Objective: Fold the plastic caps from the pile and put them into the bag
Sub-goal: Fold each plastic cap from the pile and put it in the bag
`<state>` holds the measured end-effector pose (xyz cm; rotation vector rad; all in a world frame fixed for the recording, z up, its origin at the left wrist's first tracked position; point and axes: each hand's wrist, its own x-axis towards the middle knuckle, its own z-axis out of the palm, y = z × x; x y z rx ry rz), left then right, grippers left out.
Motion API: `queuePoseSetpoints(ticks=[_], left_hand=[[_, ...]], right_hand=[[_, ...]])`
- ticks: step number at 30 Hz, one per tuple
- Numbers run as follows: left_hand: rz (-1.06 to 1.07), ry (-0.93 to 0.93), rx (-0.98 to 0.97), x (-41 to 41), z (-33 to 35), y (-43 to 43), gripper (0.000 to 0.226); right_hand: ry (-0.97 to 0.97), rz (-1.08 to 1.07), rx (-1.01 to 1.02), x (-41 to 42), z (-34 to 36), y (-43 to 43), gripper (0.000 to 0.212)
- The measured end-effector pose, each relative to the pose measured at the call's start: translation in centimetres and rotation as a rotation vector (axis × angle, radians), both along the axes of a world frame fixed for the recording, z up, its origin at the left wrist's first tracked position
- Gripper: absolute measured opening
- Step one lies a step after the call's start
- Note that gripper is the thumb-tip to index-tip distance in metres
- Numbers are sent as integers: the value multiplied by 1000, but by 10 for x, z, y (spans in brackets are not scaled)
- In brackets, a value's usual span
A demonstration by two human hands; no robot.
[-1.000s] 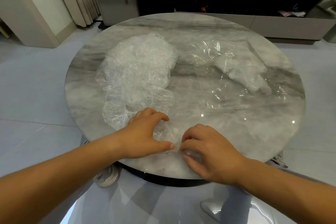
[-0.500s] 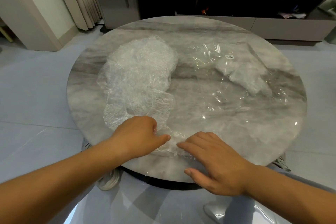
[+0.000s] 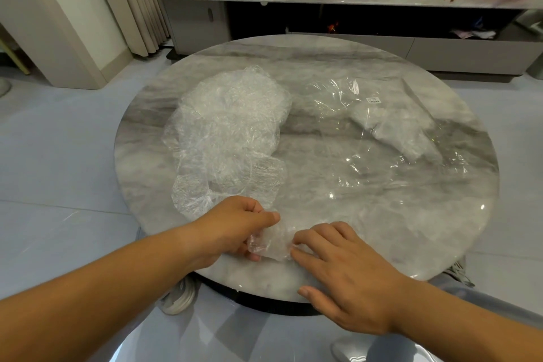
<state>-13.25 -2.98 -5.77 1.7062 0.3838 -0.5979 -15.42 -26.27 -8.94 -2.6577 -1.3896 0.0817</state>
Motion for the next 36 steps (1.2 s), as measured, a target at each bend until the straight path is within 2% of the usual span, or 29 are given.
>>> queuePoseSetpoints(ticks=[3, 6, 8, 13, 18, 20, 24, 28, 32, 34, 36], left_hand=[[29, 51, -160, -2, 2, -2, 27], [41, 51, -340, -5, 4, -4, 41], [36, 42, -389, -6, 3, -8, 41], [16, 7, -314, -9, -2, -14, 27], [-43, 22, -212, -9, 2, -20, 40], [-69, 26, -192, -7, 5, -20, 42], [-85, 51, -207, -3, 13, -22, 41], [-101, 115, -237, 4, 17, -22, 27], [-95, 16, -101, 12, 19, -27, 24], [-136, -168, 110, 18, 16, -30, 24], [-281, -344, 385, 26, 15, -33, 28]], right_hand=[[22, 14, 23, 1, 0, -1, 47], [21, 2, 59, 2, 1, -1, 43], [38, -4, 80, 2, 0, -3, 42], [141, -17, 263, 3, 0, -16, 36], [5, -77, 379, 1, 10, -28, 30], [-9, -34, 347, -2, 12, -26, 34], [-1, -20, 162, -5, 7, -21, 42], [-3, -90, 73, -5, 4, -27, 41], [26, -107, 82, -8, 2, -30, 43], [38, -113, 93, -7, 2, -31, 41], [45, -100, 100, -5, 1, -34, 40]])
